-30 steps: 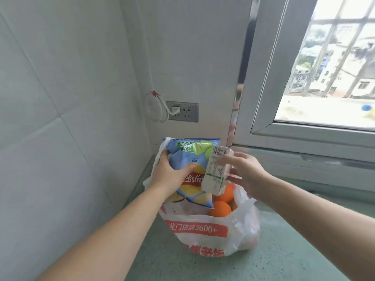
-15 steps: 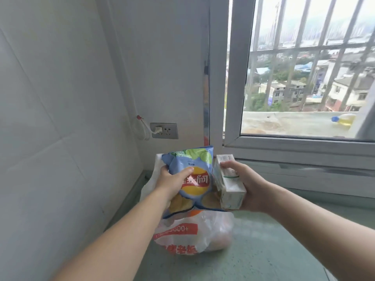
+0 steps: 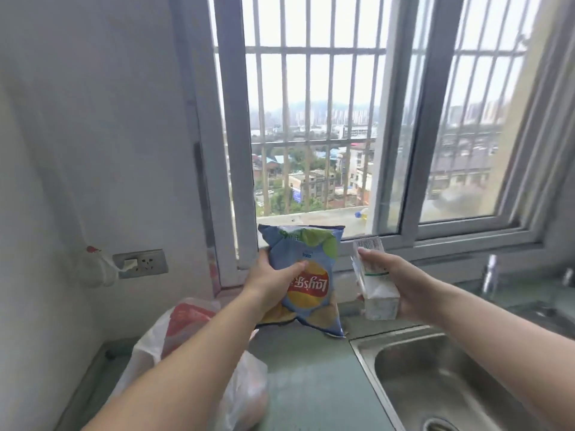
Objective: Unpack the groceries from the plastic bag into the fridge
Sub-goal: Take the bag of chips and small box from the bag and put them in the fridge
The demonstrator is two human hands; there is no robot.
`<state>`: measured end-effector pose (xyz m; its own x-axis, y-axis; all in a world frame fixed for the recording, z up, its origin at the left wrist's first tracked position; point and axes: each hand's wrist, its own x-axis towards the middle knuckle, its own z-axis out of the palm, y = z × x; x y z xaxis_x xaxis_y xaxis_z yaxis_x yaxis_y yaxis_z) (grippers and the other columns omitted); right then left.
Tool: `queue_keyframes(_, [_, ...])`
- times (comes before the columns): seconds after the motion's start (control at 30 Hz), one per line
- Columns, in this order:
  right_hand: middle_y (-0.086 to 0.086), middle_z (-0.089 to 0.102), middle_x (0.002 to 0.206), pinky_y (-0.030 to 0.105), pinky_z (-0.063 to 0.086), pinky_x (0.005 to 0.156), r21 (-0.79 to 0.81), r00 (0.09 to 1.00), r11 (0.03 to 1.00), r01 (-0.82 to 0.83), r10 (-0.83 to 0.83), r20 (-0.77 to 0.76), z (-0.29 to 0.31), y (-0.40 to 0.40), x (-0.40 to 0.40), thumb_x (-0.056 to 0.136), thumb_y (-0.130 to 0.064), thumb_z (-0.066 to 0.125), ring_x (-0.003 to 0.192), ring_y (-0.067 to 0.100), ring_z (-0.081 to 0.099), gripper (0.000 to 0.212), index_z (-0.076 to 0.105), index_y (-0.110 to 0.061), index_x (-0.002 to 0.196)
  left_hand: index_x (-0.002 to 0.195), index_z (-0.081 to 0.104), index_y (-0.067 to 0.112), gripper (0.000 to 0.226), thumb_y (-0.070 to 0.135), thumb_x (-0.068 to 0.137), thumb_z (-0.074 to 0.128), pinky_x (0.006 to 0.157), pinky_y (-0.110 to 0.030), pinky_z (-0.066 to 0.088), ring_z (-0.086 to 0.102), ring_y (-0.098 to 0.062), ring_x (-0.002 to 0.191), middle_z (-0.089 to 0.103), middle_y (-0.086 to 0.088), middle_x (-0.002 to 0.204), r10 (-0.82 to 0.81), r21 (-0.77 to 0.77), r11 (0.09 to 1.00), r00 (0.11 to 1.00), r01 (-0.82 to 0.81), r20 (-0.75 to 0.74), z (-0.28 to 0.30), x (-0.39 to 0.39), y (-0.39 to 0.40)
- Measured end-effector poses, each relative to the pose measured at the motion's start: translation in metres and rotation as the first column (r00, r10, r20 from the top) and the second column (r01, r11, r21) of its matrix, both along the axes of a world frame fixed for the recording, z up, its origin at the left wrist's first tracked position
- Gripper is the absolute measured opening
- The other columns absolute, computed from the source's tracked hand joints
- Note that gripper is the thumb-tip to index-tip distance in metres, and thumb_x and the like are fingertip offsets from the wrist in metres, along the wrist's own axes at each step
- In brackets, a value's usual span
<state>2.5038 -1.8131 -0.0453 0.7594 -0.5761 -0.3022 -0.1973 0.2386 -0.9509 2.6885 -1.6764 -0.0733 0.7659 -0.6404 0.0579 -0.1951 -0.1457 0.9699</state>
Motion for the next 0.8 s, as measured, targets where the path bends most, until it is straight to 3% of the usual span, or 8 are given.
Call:
queue_keyframes(0.13, [0.004,0.059,0.058,0.038,0.048,0.069,-0.023,0.966,0.967,0.253,-0.254,-0.056,-0.001,-0.006,-0.093,0.083,-0.050,0.063,0.065,0.024,0.056,0.034,0.059,-0.016,0.085,0.106,0.054,0.034,0.051,0.044,0.065,0.082,0.088,-0.041,0.056,0.064,-0.016,0.095,0.066,0.006,0.104,-0.203,-0.006,0.979,0.978,0.204,0.037,-0.003,-0.063,-0.040])
queue_keyframes(0.33, [0.009,0.062,0.059,0.029,0.045,0.053,-0.019,0.833,0.835,0.550,-0.550,-0.062,0.017,0.016,-0.258,0.088,-0.042,0.059,0.049,0.021,0.057,0.038,0.066,-0.010,0.068,0.097,0.054,0.033,0.045,0.044,0.063,0.082,0.081,-0.041,0.058,0.067,-0.015,0.086,0.068,0.007,0.095,-0.478,-0.006,0.876,0.871,0.482,0.113,0.015,-0.199,-0.090])
queue_keyframes(0.43, [0.011,0.063,0.061,0.030,0.050,0.054,-0.055,0.705,0.708,0.704,-0.707,-0.060,0.028,0.033,-0.342,0.078,-0.046,0.070,0.048,0.023,0.060,0.036,0.063,-0.012,0.088,0.103,0.054,0.033,0.049,0.043,0.063,0.082,0.079,-0.042,0.060,0.068,-0.017,0.086,0.069,0.005,0.097,-0.594,-0.023,0.796,0.789,0.604,0.159,0.035,-0.276,-0.106])
queue_keyframes(0.6, [0.010,0.063,0.056,0.032,0.048,0.055,-0.085,0.562,0.560,0.824,-0.827,-0.003,0.043,0.082,-0.484,0.086,-0.044,0.061,0.046,0.023,0.059,0.041,0.068,-0.015,0.059,0.107,0.054,0.030,0.047,0.039,0.069,0.082,0.076,-0.036,0.060,0.067,-0.014,0.084,0.067,0.006,0.096,-0.725,-0.028,0.660,0.647,0.751,0.235,0.059,-0.426,-0.113])
queue_keyframes(0.67, [0.009,0.062,0.055,0.029,0.048,0.055,-0.088,0.483,0.482,0.872,-0.876,-0.009,0.046,0.105,-0.546,0.086,-0.046,0.061,0.046,0.023,0.058,0.040,0.063,-0.014,0.064,0.107,0.055,0.028,0.046,0.038,0.071,0.081,0.072,-0.033,0.058,0.065,-0.011,0.083,0.067,0.008,0.094,-0.764,-0.027,0.603,0.587,0.797,0.270,0.067,-0.490,-0.109])
queue_keyframes(0.8, [0.010,0.064,0.064,0.027,0.048,0.056,-0.109,0.310,0.310,0.945,-0.951,-0.015,0.051,0.158,-0.665,0.081,-0.053,0.065,0.058,0.026,0.059,0.038,0.063,-0.015,0.077,0.102,0.054,0.029,0.037,0.029,0.075,0.079,0.052,-0.016,0.049,0.064,-0.004,0.075,0.066,0.010,0.089,-0.855,-0.075,0.439,0.442,0.895,0.272,0.083,-0.616,-0.091])
